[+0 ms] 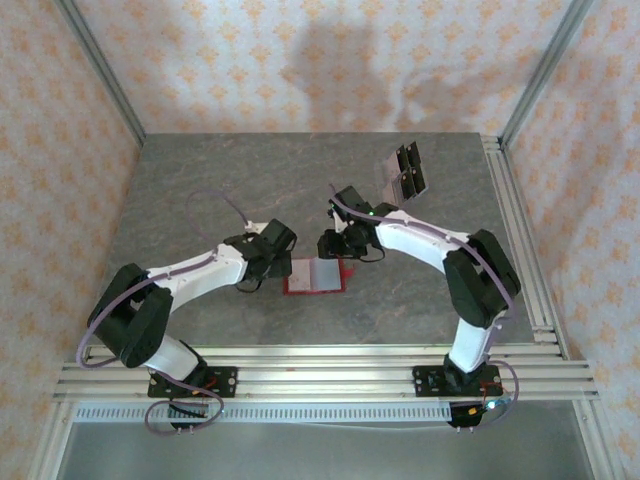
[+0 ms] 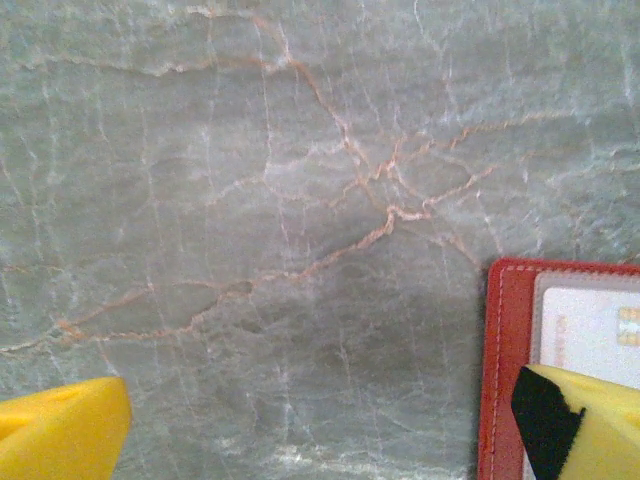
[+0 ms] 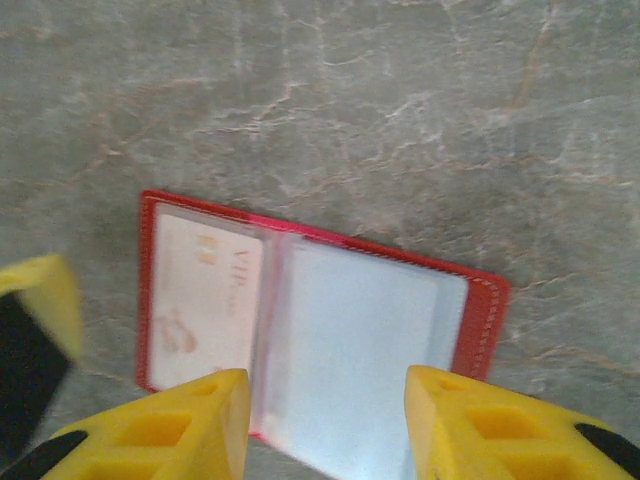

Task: Put the credit cards into the card holder
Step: Insert the credit card into the card slot, then flip over the card slot in the card holder.

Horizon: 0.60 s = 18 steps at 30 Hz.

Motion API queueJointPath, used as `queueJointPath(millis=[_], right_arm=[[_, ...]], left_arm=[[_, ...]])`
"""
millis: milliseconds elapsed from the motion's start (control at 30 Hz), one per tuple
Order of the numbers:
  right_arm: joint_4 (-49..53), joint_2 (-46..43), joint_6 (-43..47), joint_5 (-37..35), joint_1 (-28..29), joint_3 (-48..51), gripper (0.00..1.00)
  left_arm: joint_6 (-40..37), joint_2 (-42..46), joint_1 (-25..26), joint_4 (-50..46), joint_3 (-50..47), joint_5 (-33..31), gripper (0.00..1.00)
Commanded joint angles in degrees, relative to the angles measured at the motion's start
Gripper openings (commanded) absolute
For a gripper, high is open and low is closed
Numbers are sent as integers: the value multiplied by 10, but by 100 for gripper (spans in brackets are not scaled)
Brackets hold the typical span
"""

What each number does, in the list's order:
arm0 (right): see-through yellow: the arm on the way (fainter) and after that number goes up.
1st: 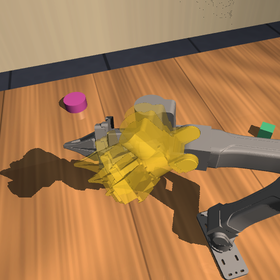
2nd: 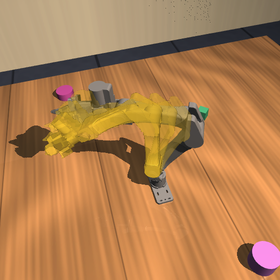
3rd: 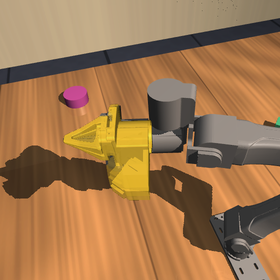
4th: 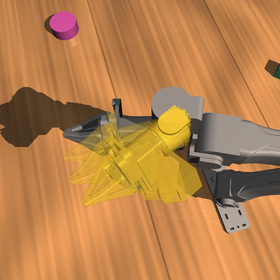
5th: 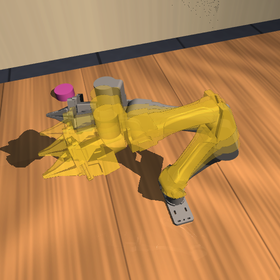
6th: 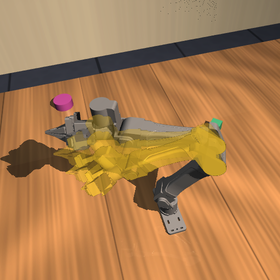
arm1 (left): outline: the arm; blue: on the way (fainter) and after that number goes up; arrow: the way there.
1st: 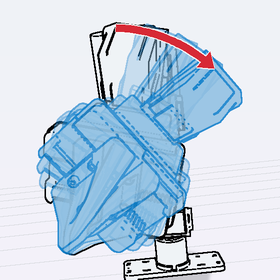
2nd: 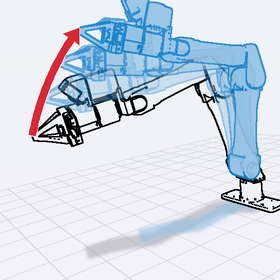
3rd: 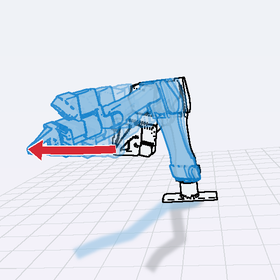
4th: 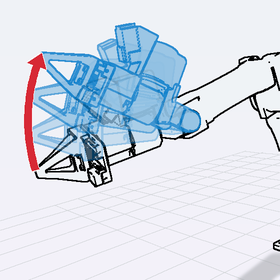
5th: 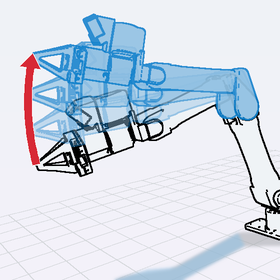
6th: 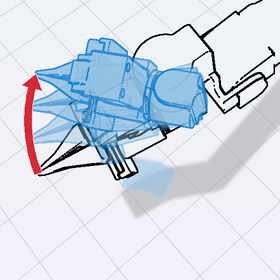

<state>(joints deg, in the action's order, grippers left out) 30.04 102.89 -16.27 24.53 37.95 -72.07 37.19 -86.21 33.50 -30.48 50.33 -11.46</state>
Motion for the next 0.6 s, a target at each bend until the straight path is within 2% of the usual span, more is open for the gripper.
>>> queueJointPath(millis=[0, 567], right_arm=[[47, 26, 51, -55, 3, -26, 45], [64, 92, 67, -85, 32, -75, 45]], left_arm=[[-11, 10, -15, -37, 19, -28, 100], [-24, 17, -37, -42, 20, -15, 100]])
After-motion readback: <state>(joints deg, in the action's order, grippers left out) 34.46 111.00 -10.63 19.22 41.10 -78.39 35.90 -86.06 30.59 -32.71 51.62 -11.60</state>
